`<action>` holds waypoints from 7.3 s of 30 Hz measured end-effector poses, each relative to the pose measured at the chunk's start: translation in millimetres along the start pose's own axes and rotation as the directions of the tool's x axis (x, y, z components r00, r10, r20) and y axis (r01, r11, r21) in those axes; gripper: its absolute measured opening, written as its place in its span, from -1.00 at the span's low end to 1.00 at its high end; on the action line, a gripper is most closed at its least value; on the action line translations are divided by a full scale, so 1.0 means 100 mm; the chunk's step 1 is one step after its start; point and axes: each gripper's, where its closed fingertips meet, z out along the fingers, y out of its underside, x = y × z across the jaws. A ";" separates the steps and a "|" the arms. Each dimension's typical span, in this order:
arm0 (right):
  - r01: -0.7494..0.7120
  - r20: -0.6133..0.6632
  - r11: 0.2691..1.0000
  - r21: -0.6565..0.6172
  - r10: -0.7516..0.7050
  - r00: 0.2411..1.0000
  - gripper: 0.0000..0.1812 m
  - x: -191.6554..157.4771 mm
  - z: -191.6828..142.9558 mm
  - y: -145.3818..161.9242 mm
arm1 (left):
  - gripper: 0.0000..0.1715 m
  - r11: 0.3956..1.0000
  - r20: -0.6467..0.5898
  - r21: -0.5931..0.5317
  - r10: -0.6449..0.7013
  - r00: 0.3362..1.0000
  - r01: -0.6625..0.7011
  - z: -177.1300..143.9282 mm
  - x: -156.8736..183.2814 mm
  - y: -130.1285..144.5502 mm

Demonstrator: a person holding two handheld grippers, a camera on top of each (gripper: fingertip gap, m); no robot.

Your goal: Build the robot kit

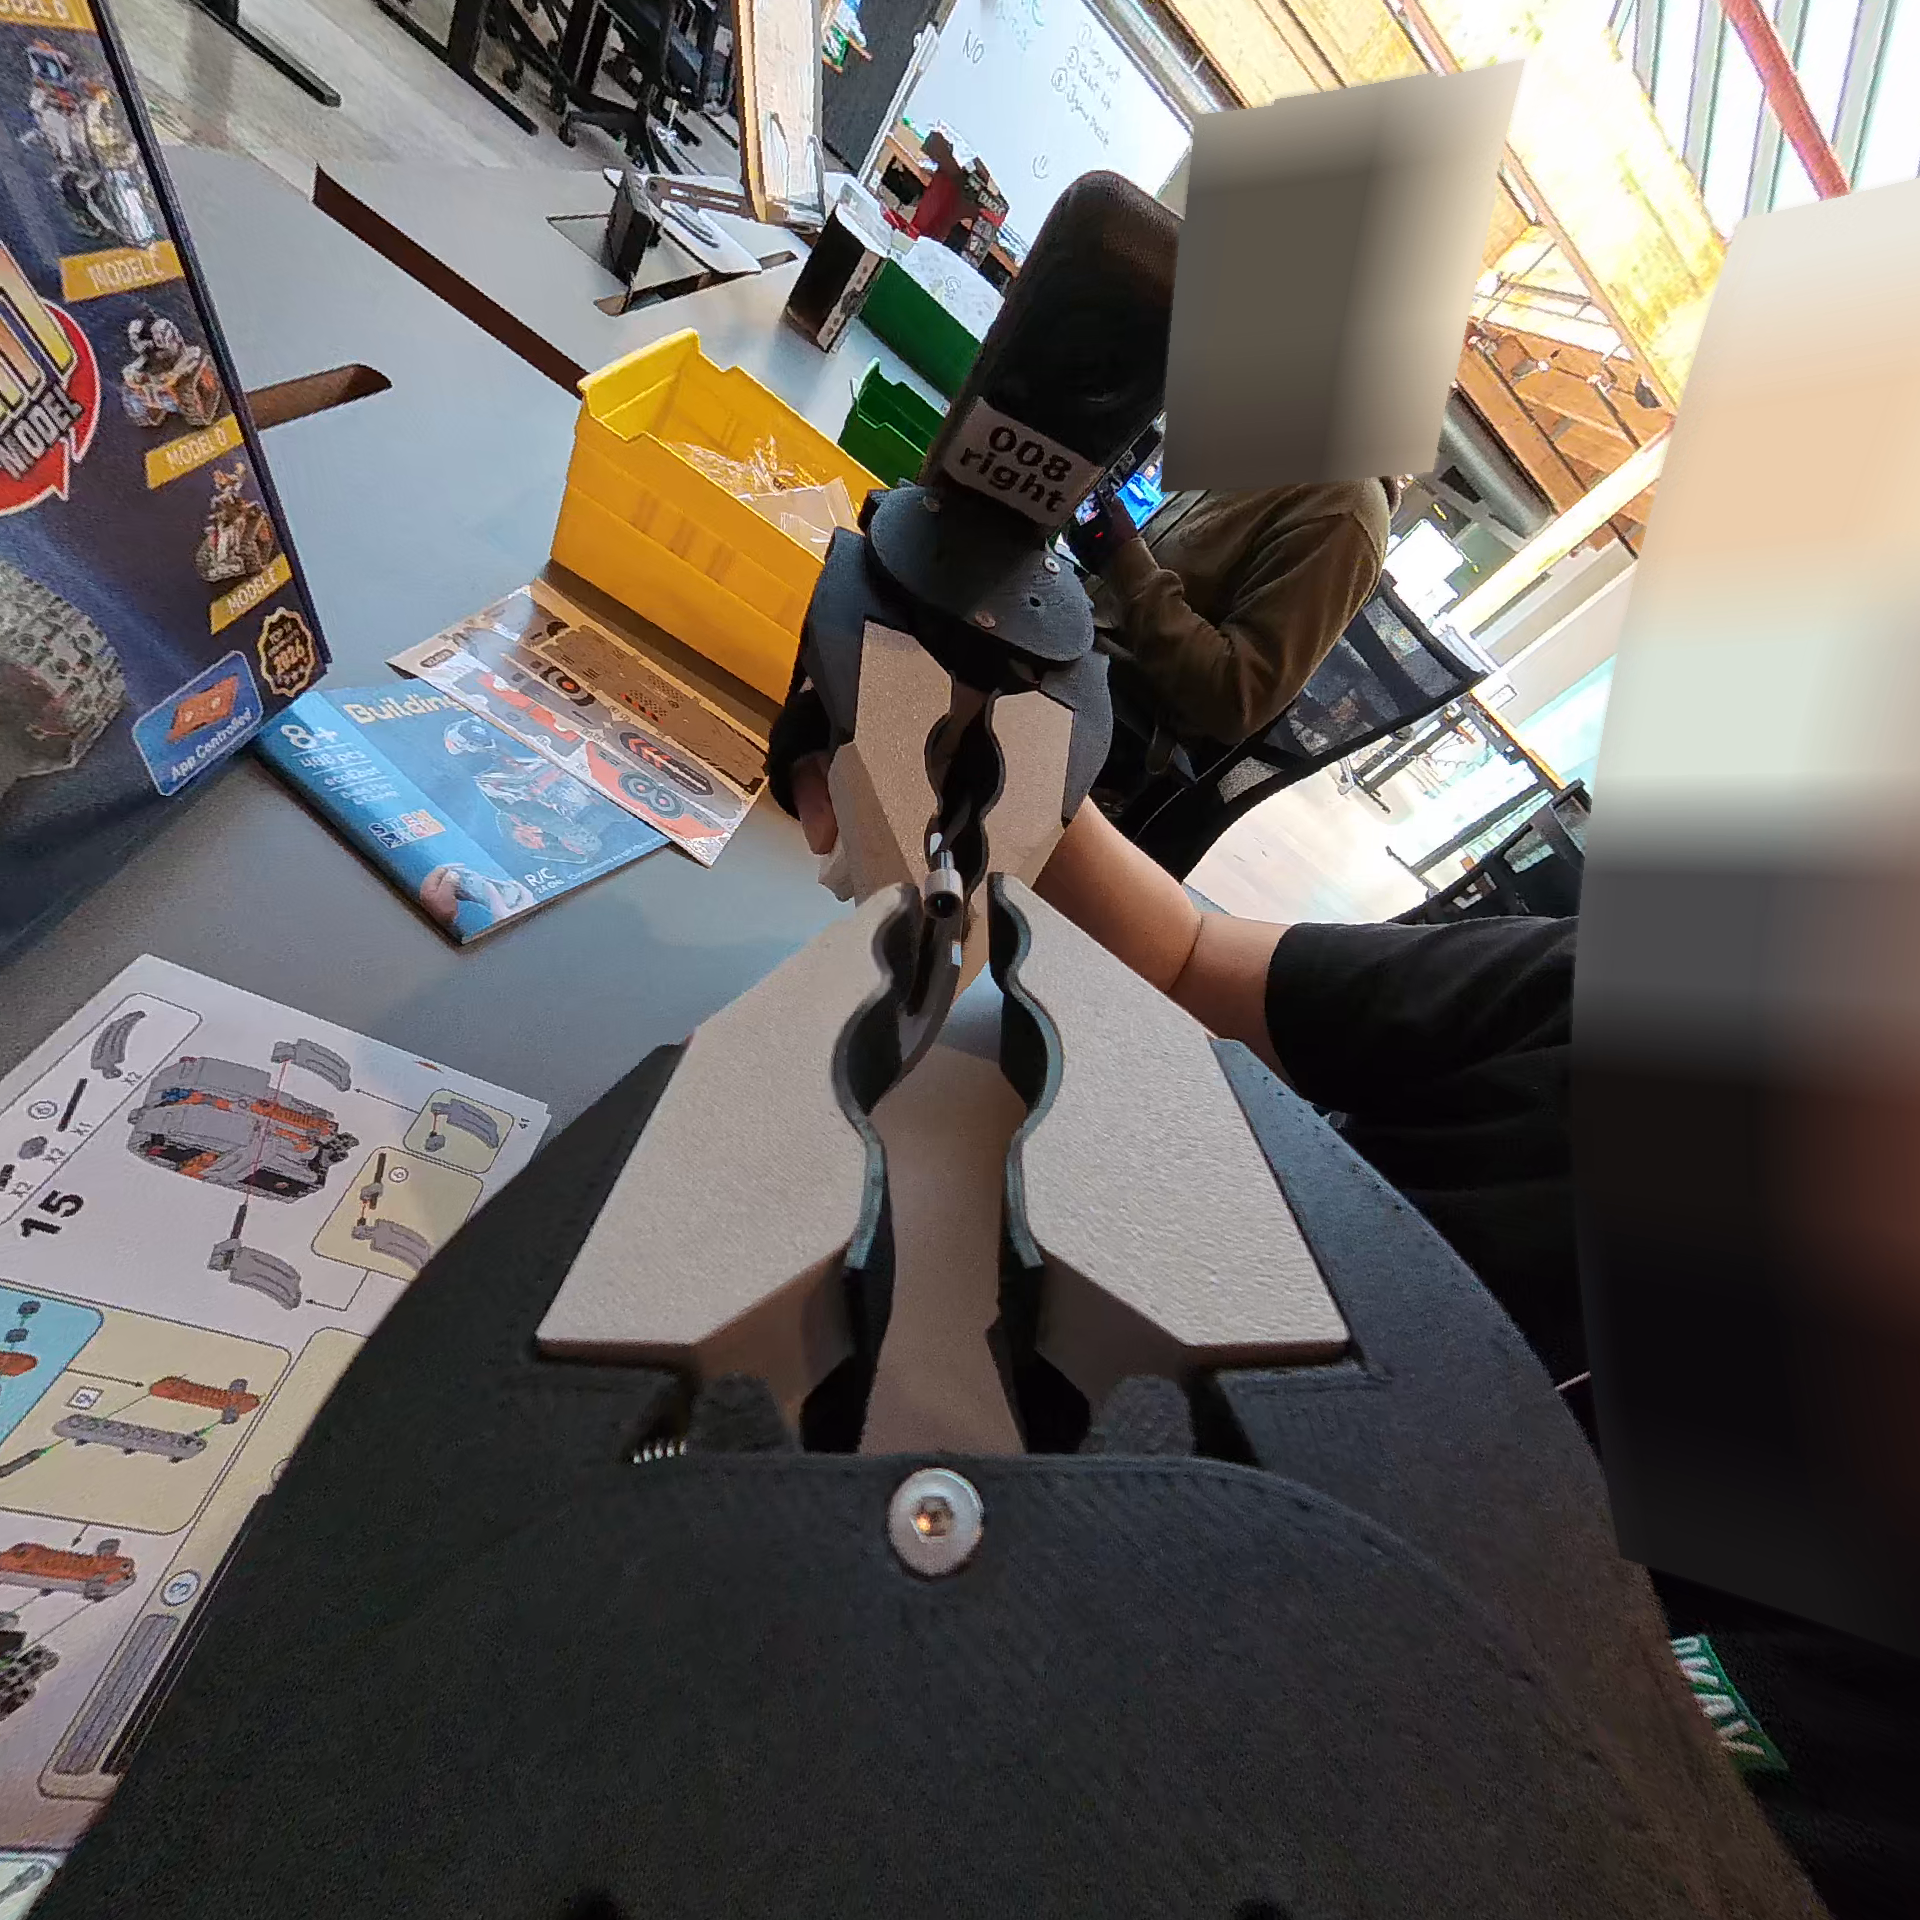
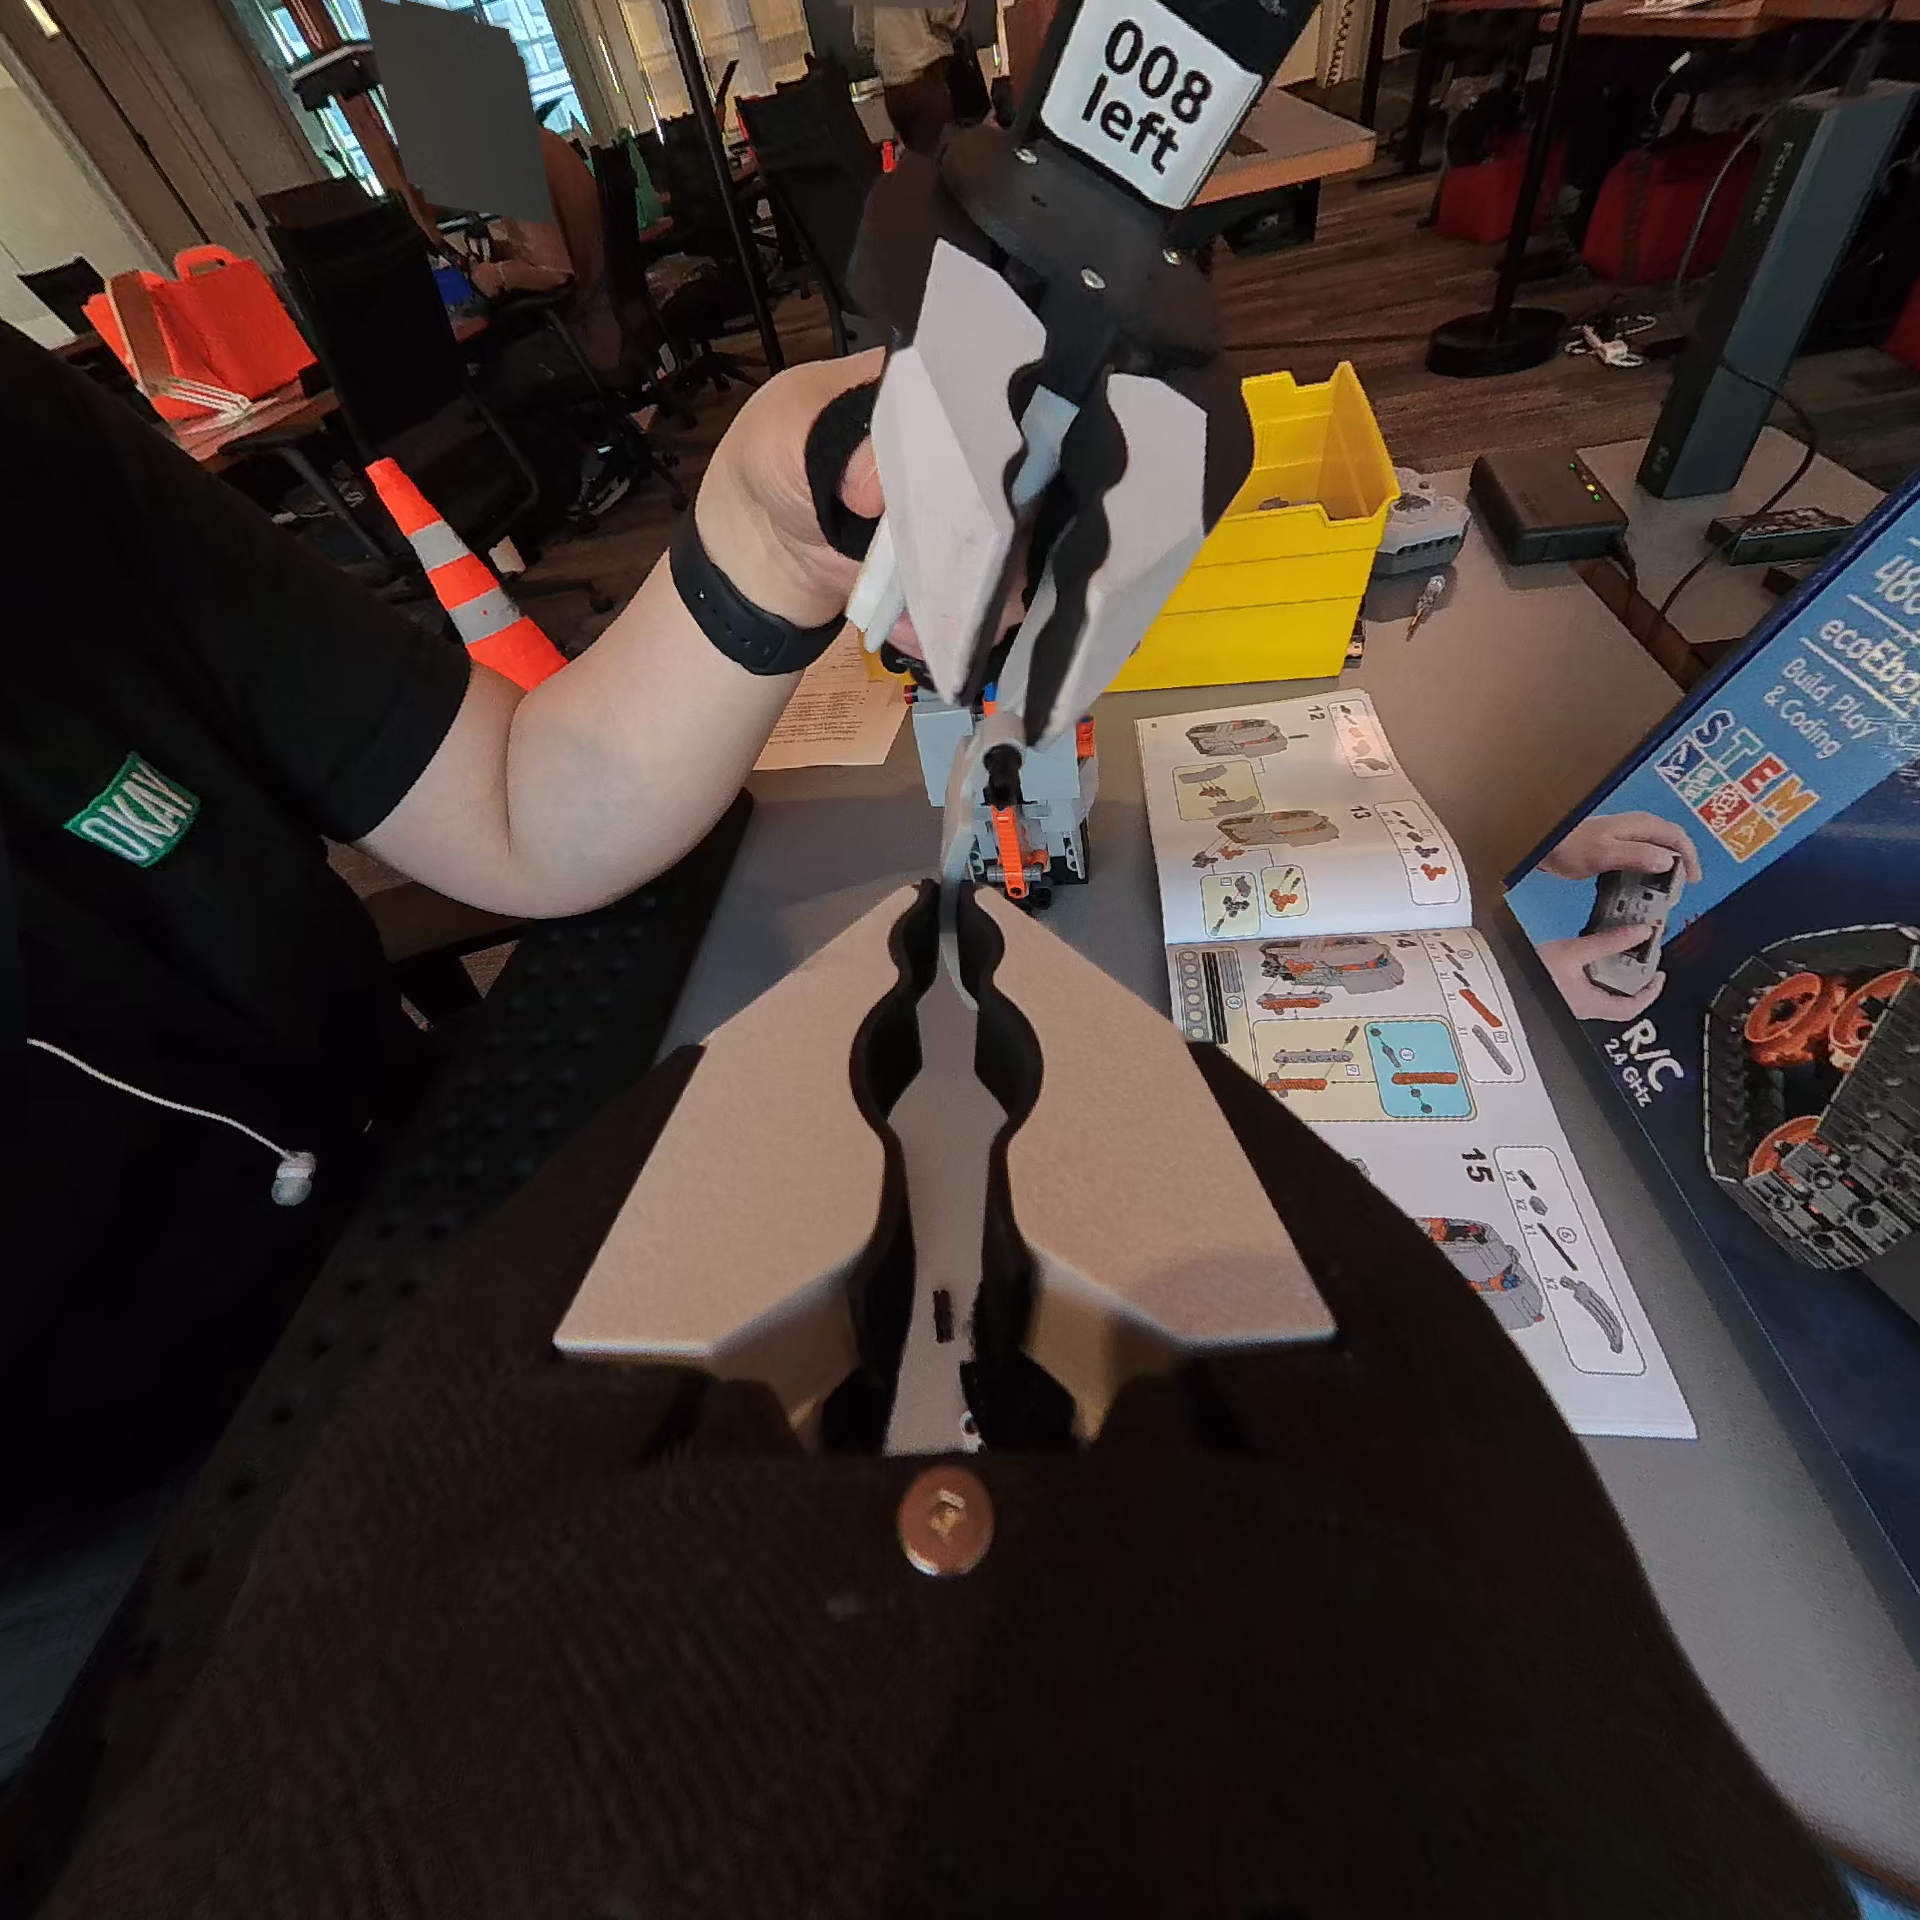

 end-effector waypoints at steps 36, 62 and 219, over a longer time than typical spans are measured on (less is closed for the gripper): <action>0.108 -0.016 0.916 -0.387 -0.124 0.992 -0.87 0.22 -0.08 1.59 | -0.95 1.000 0.079 -0.004 0.007 0.997 -0.007 -0.17 -0.02 -0.02; 0.197 -0.019 0.836 -0.511 -0.241 0.970 -0.97 0.21 -0.02 1.47 | -0.94 1.000 0.111 -0.012 0.010 0.994 -0.009 -0.19 -0.05 -0.01; 0.400 -0.331 0.863 -0.309 -0.492 0.805 -0.98 0.06 -0.19 0.03 | -0.95 0.991 0.153 -0.131 0.010 0.988 0.011 0.09 -0.15 0.19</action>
